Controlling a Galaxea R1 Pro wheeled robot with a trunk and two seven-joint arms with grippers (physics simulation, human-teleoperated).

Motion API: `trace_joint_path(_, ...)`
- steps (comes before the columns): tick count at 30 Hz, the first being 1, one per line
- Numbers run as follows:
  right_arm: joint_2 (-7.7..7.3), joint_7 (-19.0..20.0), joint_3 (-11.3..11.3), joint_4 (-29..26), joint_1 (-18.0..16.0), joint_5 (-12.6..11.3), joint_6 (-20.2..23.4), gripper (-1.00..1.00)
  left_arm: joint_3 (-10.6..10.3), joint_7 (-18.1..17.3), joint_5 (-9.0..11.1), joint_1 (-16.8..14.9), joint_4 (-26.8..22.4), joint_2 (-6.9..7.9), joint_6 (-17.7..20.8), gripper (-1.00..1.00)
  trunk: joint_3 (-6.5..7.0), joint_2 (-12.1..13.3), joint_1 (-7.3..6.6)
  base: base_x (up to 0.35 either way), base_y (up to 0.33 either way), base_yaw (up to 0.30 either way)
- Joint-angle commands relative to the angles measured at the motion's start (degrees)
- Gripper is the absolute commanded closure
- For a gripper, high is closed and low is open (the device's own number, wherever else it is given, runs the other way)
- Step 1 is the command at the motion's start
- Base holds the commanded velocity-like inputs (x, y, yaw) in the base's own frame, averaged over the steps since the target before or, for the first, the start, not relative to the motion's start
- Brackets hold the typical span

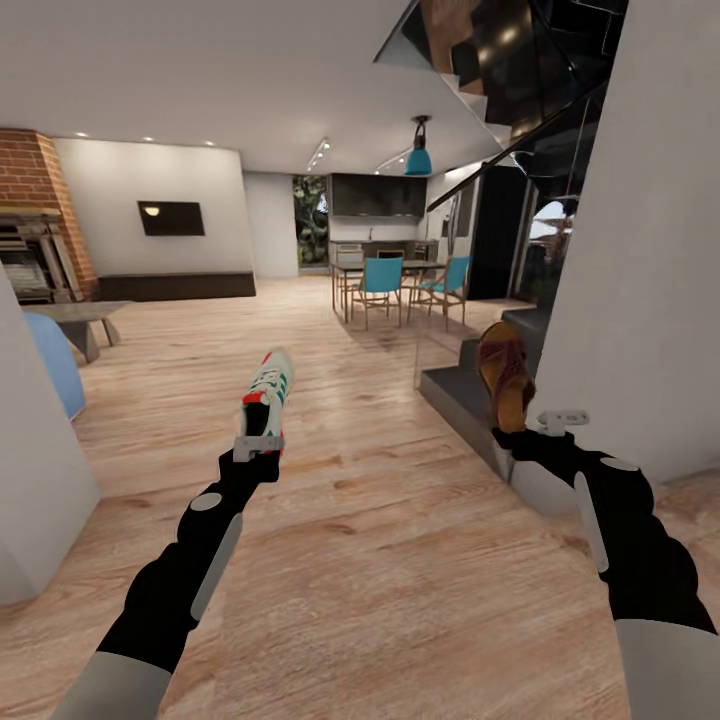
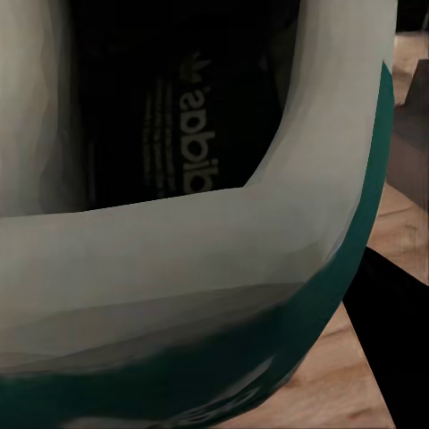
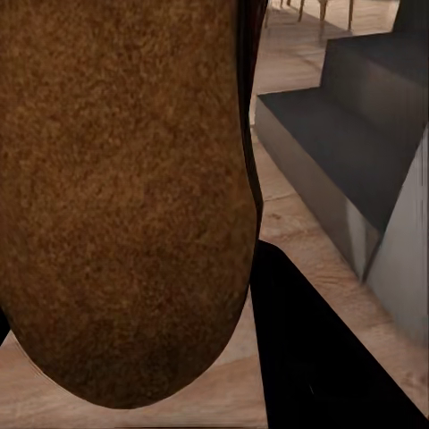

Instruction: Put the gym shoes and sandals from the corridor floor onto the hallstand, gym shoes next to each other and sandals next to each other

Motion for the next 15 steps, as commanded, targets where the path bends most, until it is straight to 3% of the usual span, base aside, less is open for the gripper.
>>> trace_joint_path(1,0.01,0.24,-0.07,-0.07,-0.05,0.10,0.34,1.00,-0.10,0.45,0.59,-0.03,-0.07,0.02,0.25,1.00,-0.10,-0.03,-0.02,0.000,0.000,-0.284)
trace_joint_path(15,0.01,0.24,-0.07,0.01,-0.05,0.18,0.34,1.00,-0.11,0.41,0.64,-0.03,-0.02,0.02,0.22,1.00,-0.62,-0.03,-0.02,0.000,0.000,-0.284)
